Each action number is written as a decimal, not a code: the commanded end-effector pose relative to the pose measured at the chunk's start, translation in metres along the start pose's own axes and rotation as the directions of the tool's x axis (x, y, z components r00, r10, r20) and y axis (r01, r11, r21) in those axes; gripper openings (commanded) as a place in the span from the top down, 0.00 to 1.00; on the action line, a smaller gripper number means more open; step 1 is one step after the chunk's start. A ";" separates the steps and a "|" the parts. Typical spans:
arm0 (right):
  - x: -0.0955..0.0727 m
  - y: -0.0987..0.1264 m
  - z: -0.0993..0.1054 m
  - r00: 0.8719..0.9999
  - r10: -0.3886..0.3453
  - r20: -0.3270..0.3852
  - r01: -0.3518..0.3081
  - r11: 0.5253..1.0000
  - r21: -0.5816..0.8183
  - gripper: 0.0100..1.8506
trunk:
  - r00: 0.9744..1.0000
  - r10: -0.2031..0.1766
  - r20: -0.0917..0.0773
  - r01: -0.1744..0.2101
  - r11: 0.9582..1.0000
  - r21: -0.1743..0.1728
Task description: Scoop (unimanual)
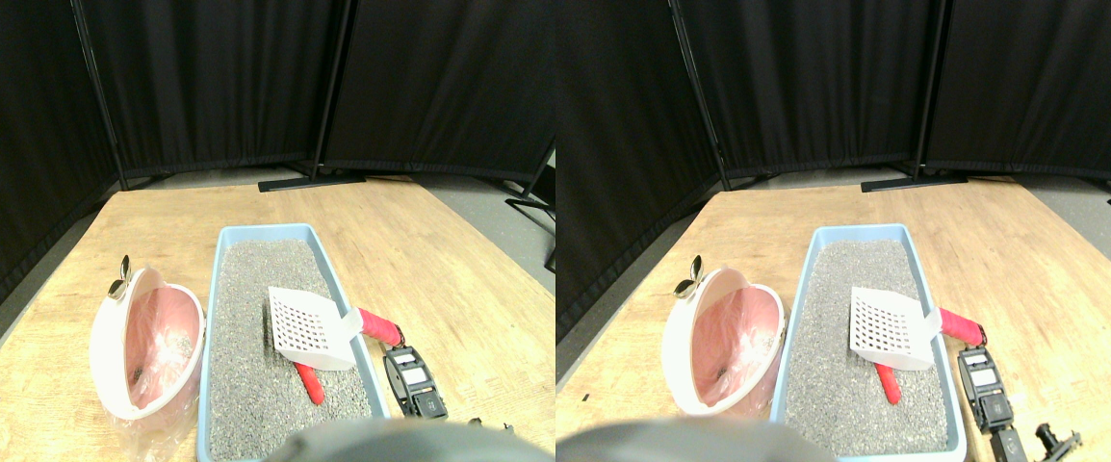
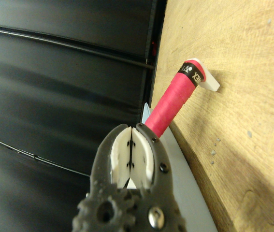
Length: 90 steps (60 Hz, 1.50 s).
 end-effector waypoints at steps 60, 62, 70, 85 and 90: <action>0.029 -0.020 -0.016 0.997 0.036 0.073 -0.053 0.966 0.253 0.44 | 1.000 -0.007 -0.013 0.006 1.000 -0.021; 0.030 -0.020 -0.017 0.998 0.026 0.051 -0.038 0.968 0.248 0.44 | 1.000 -0.007 -0.013 0.006 1.000 -0.021; 0.033 -0.019 -0.020 0.999 0.035 0.038 -0.043 0.967 0.252 0.45 | 1.000 -0.007 -0.013 0.006 1.000 -0.021; 0.048 -0.022 -0.030 0.998 0.068 -0.001 -0.065 0.960 0.273 0.48 | 1.000 -0.004 -0.017 0.004 1.000 -0.022; 0.052 -0.023 -0.031 0.998 0.063 -0.024 -0.054 0.960 0.274 0.48 | 1.000 -0.003 -0.017 0.003 1.000 -0.022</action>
